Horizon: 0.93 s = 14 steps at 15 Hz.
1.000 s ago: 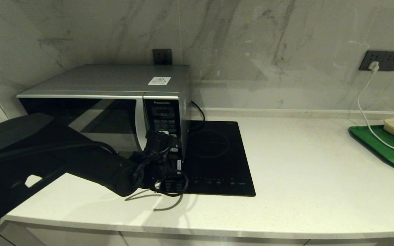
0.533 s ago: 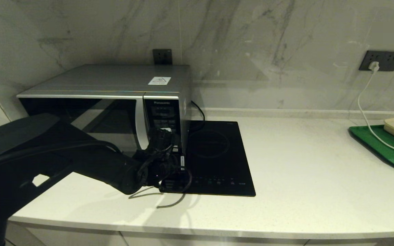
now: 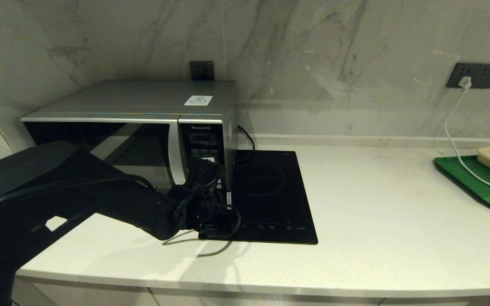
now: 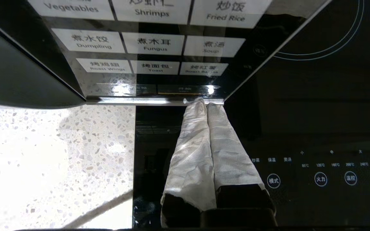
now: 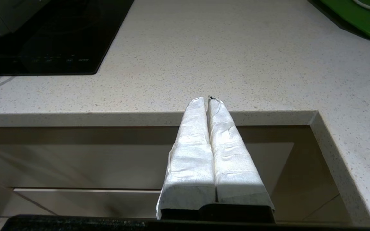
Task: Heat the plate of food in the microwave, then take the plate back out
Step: Open the microwave oven
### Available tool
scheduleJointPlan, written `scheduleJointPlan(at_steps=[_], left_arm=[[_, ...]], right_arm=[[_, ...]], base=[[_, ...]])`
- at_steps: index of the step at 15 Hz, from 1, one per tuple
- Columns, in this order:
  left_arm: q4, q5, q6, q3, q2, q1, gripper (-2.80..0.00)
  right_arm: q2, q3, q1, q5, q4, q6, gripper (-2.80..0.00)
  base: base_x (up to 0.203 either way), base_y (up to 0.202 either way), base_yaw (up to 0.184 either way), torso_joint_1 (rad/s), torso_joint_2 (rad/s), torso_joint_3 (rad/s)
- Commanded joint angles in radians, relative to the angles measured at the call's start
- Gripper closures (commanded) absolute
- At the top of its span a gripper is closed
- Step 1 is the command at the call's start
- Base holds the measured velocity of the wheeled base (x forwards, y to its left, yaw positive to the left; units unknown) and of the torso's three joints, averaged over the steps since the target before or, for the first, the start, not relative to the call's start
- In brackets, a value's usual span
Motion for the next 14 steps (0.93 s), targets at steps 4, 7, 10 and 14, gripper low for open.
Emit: scheduleJointPlan(at_steps=[4, 7, 10, 14], left_arm=[[-0.001, 0.004, 0.0, -0.005, 0.011, 0.018, 0.0], [-0.001, 0.004, 0.0, -0.005, 0.011, 0.023, 0.0], [-0.004, 0.004, -0.001, -0.014, 0.026, 0.023, 0.0], [-0.004, 0.002, -0.002, -0.048, 0.04, 0.023, 0.0]], right_arm=[[0.0, 0.0, 0.001, 0.0, 0.001, 0.001, 0.0], [0.0, 0.0, 0.001, 0.0, 0.001, 0.001, 0.0], [0.0, 0.0, 0.001, 0.0, 0.001, 0.001, 0.0], [0.0, 0.0, 0.001, 0.0, 0.001, 0.001, 0.0]], base=[[0.0, 0.0, 0.0, 0.0, 0.0, 0.0], [0.0, 0.0, 0.0, 0.0, 0.0, 0.0], [0.0, 0.0, 0.0, 0.0, 0.0, 0.0], [0.0, 0.0, 0.0, 0.0, 0.0, 0.0]])
